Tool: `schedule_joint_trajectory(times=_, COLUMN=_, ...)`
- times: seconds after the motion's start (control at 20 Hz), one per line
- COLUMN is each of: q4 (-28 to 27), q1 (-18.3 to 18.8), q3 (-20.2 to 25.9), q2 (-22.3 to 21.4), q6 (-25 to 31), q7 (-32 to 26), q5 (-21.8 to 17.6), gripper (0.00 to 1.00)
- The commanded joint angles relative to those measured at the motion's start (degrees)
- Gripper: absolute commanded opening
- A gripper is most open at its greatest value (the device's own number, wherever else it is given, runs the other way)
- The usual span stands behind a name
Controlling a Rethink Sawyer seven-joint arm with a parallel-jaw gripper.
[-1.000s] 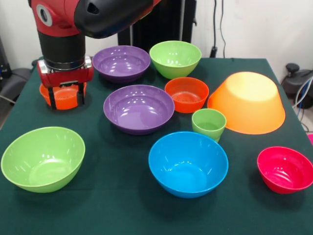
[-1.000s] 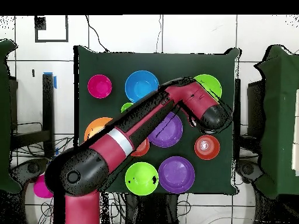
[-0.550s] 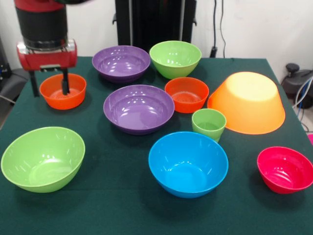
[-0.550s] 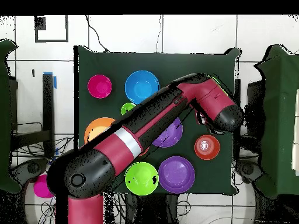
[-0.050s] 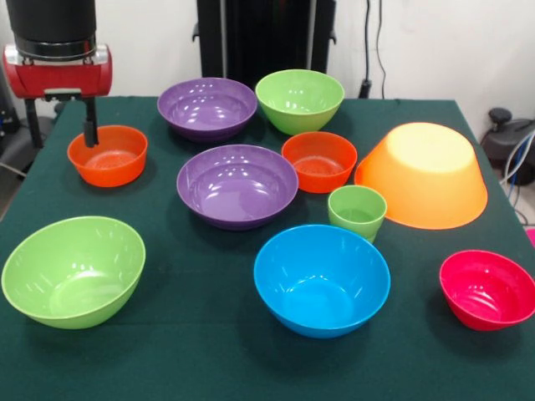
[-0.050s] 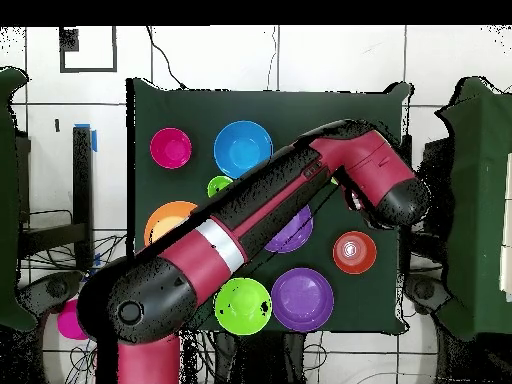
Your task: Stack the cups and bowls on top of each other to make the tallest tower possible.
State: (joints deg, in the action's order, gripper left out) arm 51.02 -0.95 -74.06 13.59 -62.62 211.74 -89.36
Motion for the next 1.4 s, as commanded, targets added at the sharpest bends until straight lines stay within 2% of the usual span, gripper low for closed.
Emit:
schedule_joint_trajectory(times=0.05, q4=-5.28, q1=-0.21, q3=6.05, q2=2.41, q6=-1.48, q7=16.45, q5=2.45, gripper=1.00)
schedule_joint_trajectory(times=0.3, q4=-2.29, q1=-2.57, q3=4.76, q2=3.12, q6=0.46, q7=20.59, q5=3.01, gripper=1.00)
schedule_joint_trajectory(times=0.45, q4=-3.69, q1=-2.44, q3=4.61, q2=5.27, q6=-3.16, q7=23.95, q5=1.23, gripper=1.00)
schedule_joint_trajectory(times=0.65, q4=-5.92, q1=-1.99, q3=5.04, q2=5.79, q6=-4.80, q7=25.12, q5=1.30, gripper=1.00)
schedule_joint_trajectory(times=0.85, q4=-6.65, q1=-2.80, q3=3.57, q2=6.16, q6=-4.71, q7=27.29, q5=0.99, gripper=1.00)
schedule_joint_trajectory(times=1.2, q4=-8.87, q1=-3.19, q3=3.90, q2=6.79, q6=-5.80, q7=27.22, q5=0.82, gripper=1.00)
schedule_joint_trajectory(times=1.4, q4=-8.14, q1=-3.86, q3=4.08, q2=6.80, q6=-5.95, q7=25.86, q5=0.79, gripper=1.00)
